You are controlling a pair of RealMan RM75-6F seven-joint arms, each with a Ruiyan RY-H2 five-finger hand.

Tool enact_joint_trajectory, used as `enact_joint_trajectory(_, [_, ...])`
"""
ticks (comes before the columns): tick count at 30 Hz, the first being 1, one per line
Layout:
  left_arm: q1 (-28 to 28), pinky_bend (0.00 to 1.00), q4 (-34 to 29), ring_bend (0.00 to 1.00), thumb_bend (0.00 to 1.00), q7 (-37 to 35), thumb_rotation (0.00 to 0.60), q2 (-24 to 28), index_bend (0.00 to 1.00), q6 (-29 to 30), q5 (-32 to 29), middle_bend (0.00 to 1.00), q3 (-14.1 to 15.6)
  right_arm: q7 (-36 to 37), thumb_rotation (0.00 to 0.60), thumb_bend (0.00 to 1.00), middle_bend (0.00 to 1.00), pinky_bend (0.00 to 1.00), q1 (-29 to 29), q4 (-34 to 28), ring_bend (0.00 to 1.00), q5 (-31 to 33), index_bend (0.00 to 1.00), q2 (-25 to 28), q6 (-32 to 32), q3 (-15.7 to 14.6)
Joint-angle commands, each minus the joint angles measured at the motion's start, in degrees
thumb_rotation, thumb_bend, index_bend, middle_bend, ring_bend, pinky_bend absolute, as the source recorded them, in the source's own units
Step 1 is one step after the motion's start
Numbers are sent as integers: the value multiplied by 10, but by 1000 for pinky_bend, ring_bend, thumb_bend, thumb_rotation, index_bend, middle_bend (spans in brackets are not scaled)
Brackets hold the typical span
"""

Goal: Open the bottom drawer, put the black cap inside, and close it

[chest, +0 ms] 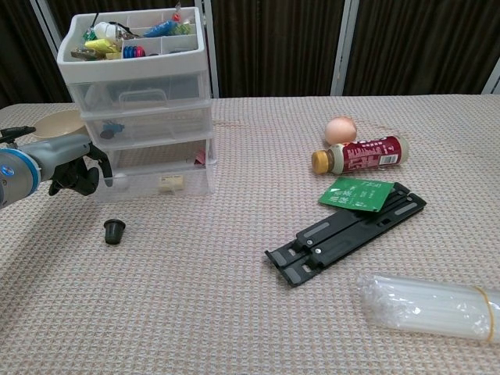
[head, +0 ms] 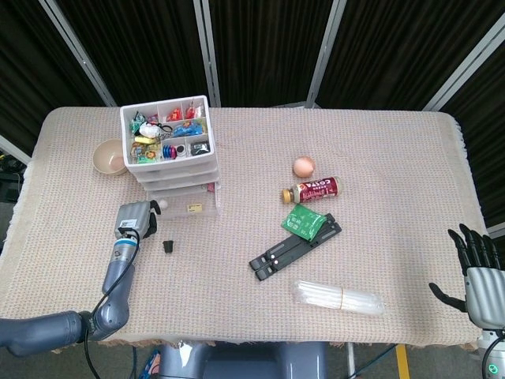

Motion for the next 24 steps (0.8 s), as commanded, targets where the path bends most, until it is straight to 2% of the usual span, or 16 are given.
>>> enact_joint_trajectory(1, [8,724,-25,864,805,-5,600,13,441,1,8,943,8,0,600,65,0,0,0,0,0,0,85,0,0,0])
enact_joint_trajectory(9, [27,724,-79,864,804,-17,600,43,426,7,35,943,33,-1,600,65,0,0,0,-1,0,0,85,0,0,0])
enact_joint_trajectory(11, [32,724,-90,864,803,-21,600,49,359,9,46,942,41,-2,600,66,0,0,0,-2,0,-1,85,0,0,0])
enact_joint_trajectory(13, [37,723,-98,863,778,-27,600,54,238,12,59,938,48,-3,600,66,0,0,0,-3,0,-1,85,0,1,0])
enact_joint_trajectory(15, [39,721,-99,856,661,-29,600,57,126,14,73,930,54,-4,600,65,0,0,-1,-3,0,-1,85,0,1,-1])
enact_joint_trajectory(18, [39,717,-94,843,479,-27,600,59,67,18,91,917,60,-5,600,65,0,0,-1,-4,0,-2,85,0,2,-1])
enact_joint_trajectory(21, [40,712,-90,822,286,-30,600,60,49,23,116,894,65,-6,600,65,0,0,-1,-3,0,-2,85,-1,2,-1])
enact_joint_trajectory(24, [42,708,-92,811,209,-34,600,67,58,30,154,884,74,-6,600,66,0,0,-1,-3,0,0,85,-1,1,0])
